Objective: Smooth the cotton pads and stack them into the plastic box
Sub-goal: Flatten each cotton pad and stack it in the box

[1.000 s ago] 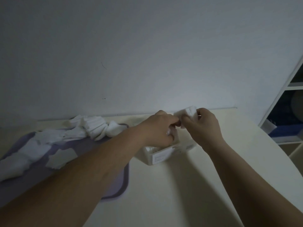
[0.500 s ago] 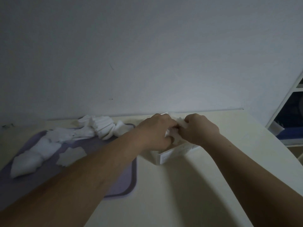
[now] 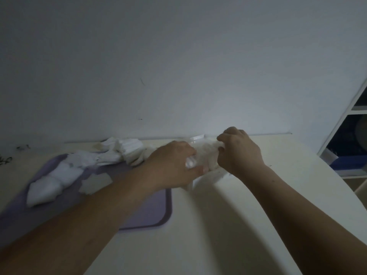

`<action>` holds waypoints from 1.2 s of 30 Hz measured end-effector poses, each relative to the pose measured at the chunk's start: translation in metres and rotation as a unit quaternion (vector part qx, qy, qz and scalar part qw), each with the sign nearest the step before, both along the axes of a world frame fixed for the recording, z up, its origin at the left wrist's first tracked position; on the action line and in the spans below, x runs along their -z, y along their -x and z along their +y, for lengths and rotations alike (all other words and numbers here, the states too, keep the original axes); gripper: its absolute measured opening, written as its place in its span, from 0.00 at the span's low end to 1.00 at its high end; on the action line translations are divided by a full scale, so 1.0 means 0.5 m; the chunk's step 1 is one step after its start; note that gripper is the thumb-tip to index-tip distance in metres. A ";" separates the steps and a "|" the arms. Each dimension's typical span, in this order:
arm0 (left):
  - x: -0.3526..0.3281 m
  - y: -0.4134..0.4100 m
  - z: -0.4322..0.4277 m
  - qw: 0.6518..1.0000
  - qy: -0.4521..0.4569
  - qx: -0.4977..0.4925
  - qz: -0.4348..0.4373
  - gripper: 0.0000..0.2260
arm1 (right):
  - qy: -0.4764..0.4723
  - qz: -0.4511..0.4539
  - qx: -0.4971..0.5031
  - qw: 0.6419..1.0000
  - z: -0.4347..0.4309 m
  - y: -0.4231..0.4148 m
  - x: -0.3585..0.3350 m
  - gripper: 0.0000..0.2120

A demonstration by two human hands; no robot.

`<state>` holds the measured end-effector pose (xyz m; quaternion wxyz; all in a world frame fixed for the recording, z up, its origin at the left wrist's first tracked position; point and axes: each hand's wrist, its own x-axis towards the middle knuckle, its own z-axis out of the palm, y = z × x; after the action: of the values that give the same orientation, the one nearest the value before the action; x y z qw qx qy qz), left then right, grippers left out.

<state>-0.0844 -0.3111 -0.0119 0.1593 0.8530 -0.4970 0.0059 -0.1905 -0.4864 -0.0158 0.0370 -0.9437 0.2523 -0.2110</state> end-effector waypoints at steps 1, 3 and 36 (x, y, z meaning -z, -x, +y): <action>0.007 0.008 0.004 1.000 -0.011 0.002 -0.003 0.30 | -0.025 -0.007 -0.028 0.999 0.009 -0.002 0.001 0.13; 0.023 0.021 0.013 0.999 -0.030 0.019 -0.016 0.26 | -0.069 0.018 -0.071 0.995 0.036 -0.009 0.009 0.14; 0.109 -0.177 0.381 0.945 0.119 -0.238 0.189 0.10 | -0.419 -0.051 -0.209 0.882 0.374 -0.227 0.123 0.12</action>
<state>0.0039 -0.1204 -0.0664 0.3445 0.9068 -0.2357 -0.0589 -0.0769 -0.2993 -0.0771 0.4854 -0.8587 0.1115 -0.1204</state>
